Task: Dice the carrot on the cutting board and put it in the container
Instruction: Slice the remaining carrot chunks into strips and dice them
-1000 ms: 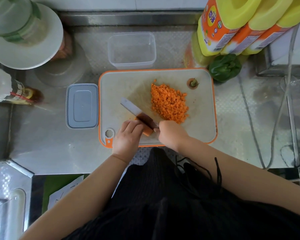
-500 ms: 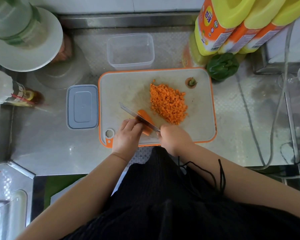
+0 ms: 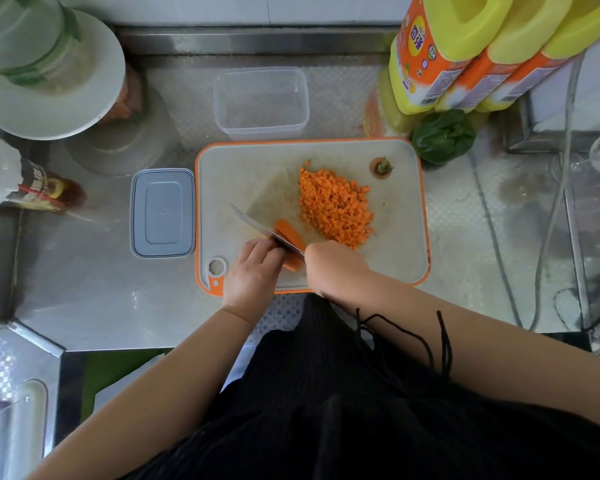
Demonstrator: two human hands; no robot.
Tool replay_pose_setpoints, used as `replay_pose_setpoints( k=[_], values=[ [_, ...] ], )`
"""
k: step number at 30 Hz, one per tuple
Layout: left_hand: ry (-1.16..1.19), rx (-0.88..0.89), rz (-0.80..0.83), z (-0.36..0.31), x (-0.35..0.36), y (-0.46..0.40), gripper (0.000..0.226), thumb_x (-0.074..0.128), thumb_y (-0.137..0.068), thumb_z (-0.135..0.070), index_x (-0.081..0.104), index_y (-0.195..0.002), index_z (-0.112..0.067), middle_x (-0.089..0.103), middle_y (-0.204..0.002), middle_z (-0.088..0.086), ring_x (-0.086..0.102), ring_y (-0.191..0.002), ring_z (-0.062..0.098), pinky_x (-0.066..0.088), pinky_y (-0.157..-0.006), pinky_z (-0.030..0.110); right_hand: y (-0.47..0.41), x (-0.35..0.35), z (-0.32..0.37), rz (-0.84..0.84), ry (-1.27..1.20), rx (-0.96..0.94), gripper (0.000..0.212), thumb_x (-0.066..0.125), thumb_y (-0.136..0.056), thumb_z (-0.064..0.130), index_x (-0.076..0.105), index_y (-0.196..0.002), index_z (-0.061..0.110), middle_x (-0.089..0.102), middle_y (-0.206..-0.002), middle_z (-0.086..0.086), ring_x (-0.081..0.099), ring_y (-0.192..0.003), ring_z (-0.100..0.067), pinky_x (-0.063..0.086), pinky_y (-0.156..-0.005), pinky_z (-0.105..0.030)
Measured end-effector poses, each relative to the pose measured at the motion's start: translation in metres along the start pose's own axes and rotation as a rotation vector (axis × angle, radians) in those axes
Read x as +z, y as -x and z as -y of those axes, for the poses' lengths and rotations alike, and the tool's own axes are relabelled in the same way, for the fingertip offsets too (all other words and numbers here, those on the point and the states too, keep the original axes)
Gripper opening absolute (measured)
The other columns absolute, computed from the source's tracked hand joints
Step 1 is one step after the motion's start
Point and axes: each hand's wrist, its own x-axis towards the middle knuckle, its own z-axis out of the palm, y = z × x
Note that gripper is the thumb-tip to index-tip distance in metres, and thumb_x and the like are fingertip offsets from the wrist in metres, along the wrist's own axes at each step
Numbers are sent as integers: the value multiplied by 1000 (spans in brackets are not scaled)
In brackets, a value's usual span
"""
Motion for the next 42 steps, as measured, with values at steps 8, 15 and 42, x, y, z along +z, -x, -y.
replay_pose_setpoints(
  k=[8, 15, 42],
  values=[
    [-16, 34, 7, 1, 1, 1, 14, 72, -82, 1, 69, -93, -7, 65, -98, 8, 55, -95, 27, 55, -74, 36, -8, 20, -6, -76, -67, -31, 15, 46, -92, 3, 60, -97, 7, 47, -69, -2, 54, -69, -25, 41, -59, -31],
    [-19, 102, 30, 10, -3, 1, 16, 62, -82, 2, 68, -94, -7, 65, -102, 8, 57, -94, 27, 55, -80, 37, -13, 15, -23, -55, -201, -51, 25, 43, -101, 28, 53, -89, 8, 53, -75, -6, 57, -75, -29, 39, -61, -34],
    [13, 48, 51, 7, -5, 1, 23, 78, -76, 2, 71, -96, -6, 66, -101, 9, 58, -96, 28, 58, -66, 38, -5, 13, 2, -61, -27, -8, 16, 45, -95, 9, 61, -96, 8, 51, -74, -3, 52, -68, -23, 41, -59, -30]
  ],
)
